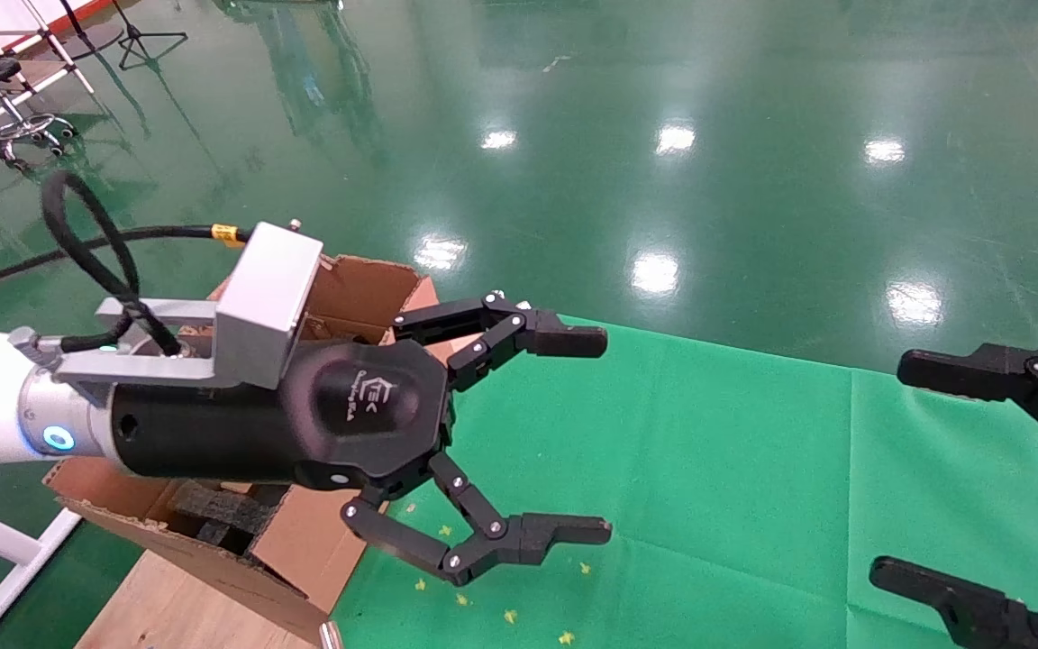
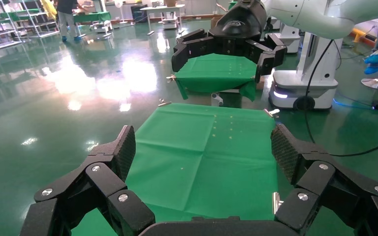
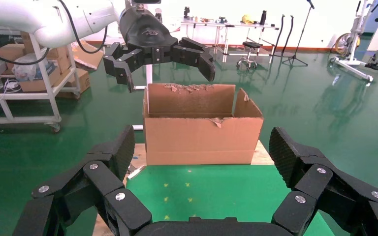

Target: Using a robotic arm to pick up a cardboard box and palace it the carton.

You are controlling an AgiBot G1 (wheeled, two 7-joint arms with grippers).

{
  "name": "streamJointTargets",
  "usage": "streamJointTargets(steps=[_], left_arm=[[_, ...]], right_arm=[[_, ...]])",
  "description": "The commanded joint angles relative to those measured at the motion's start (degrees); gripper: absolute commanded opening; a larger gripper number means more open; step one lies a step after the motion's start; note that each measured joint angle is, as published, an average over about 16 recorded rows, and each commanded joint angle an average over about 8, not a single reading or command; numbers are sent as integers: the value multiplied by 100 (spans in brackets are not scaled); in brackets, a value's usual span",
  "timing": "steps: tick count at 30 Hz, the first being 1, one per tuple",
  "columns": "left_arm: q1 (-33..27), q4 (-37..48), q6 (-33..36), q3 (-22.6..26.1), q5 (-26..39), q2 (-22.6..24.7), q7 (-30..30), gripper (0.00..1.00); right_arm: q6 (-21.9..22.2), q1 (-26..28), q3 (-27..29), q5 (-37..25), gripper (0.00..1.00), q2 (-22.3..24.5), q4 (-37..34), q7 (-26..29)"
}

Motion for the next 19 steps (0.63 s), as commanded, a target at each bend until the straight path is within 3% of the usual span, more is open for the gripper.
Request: streamJointTargets(steps=[1,19], left_arm=[[0,0,0,0,0,0,0,100],[0,0,0,0,-1,0,0,100]], right_arm=[[0,0,0,0,100,0,0,0],[0,0,0,0,100,0,0,0]])
